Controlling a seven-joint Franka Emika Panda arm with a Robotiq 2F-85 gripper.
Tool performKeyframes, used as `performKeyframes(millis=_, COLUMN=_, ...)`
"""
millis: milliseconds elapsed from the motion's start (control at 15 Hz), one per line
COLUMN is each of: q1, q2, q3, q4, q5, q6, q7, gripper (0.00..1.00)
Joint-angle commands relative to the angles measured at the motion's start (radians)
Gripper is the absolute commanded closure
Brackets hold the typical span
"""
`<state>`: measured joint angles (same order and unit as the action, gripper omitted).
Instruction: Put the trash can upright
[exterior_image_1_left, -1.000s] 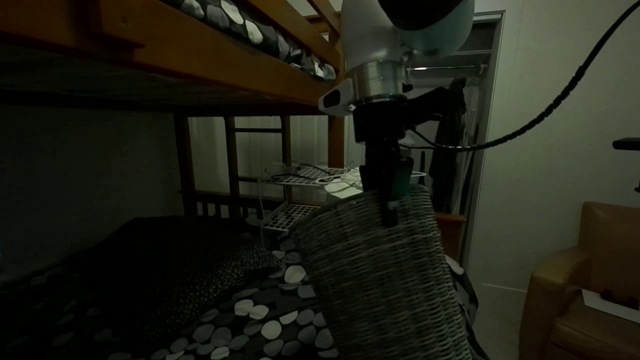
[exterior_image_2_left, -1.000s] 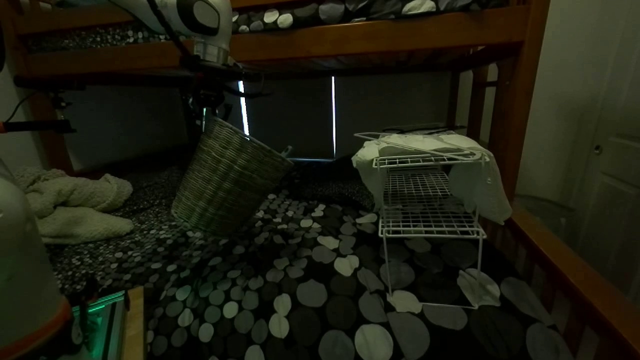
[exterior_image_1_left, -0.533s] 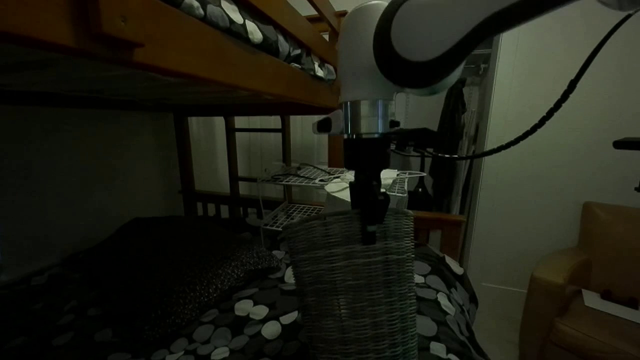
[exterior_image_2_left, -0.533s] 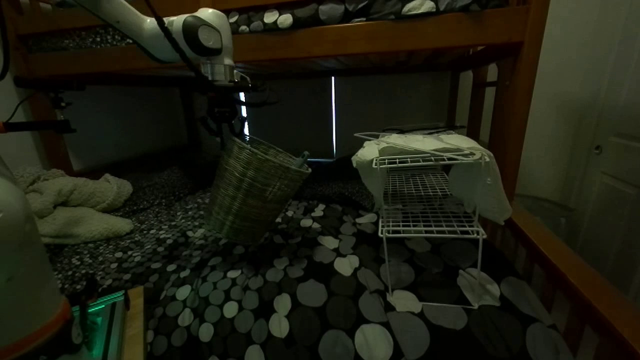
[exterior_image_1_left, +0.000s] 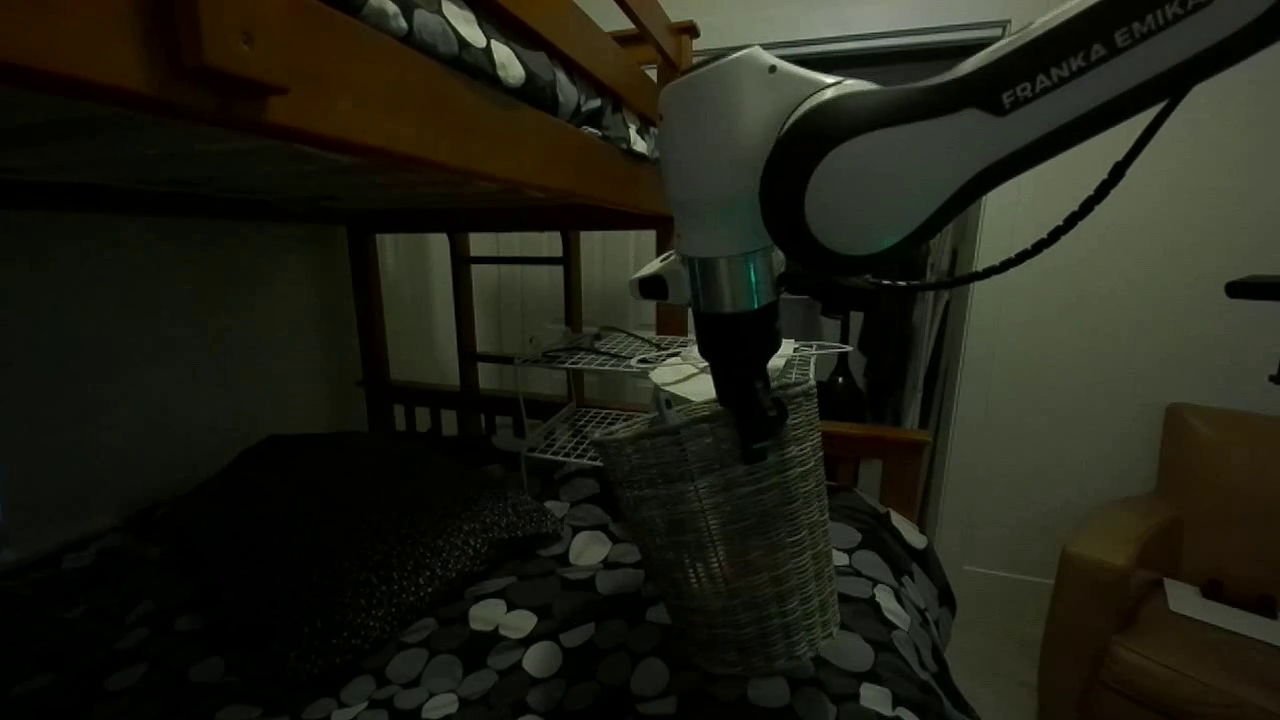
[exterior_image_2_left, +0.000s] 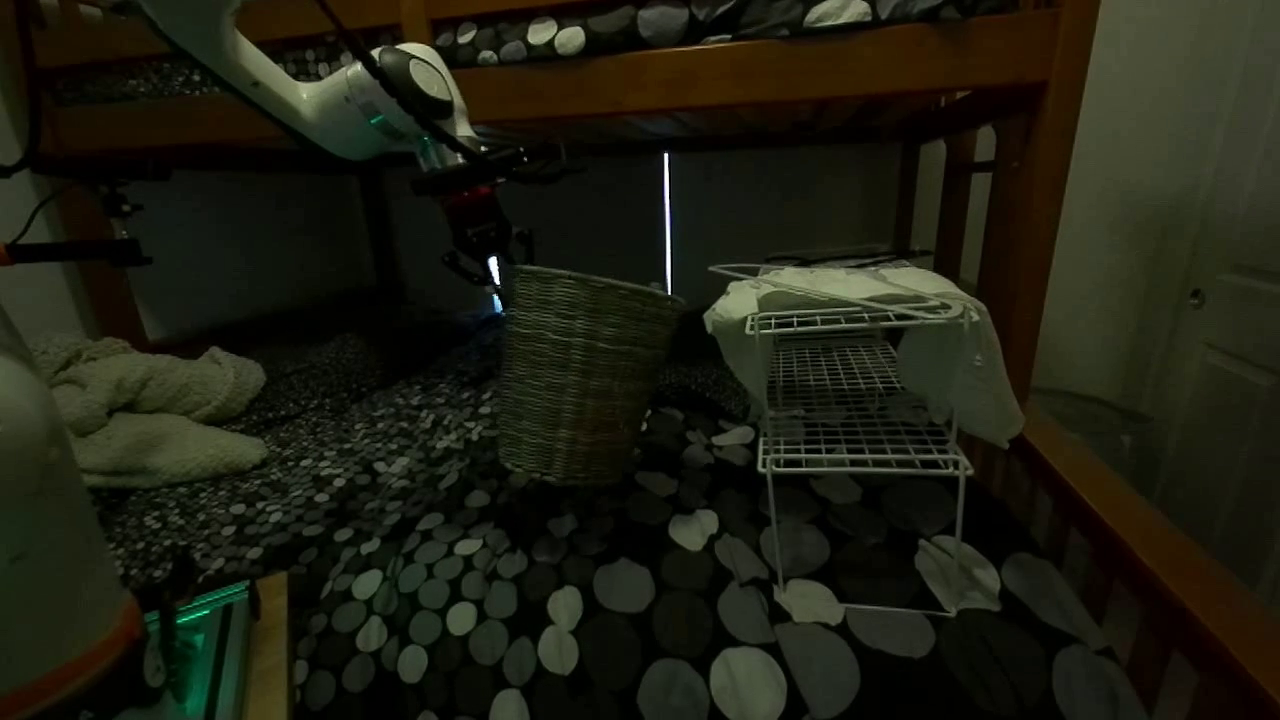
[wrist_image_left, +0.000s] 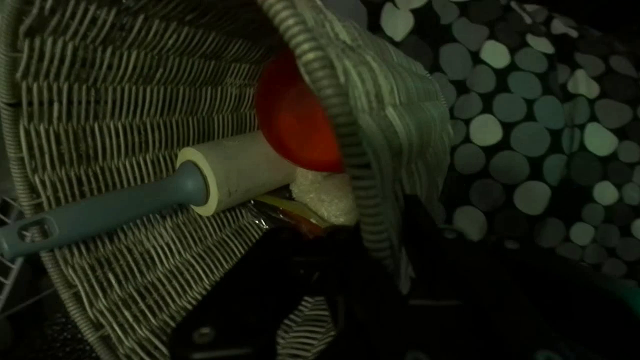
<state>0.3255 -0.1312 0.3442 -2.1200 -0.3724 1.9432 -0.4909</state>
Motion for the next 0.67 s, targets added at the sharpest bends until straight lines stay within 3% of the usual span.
performKeyframes(millis=0, q1=-0.018, q2=0.011, q3=-0.003, q4=0.009, q5=-0.164, q6=0.063, q7=0.141, gripper=0.96)
performKeyframes(millis=467, q1=-0.034, q2=0.144, q3=-0.021, q4=0.027, q5=-0.403, q6=0.249, q7=0.512, gripper=0.96)
performKeyframes(millis=600, q1=-0.015, q2=0.202, q3=-0.017, q4=0.023, q5=-0.4, q6=0.287, q7=0.581, gripper=0.96)
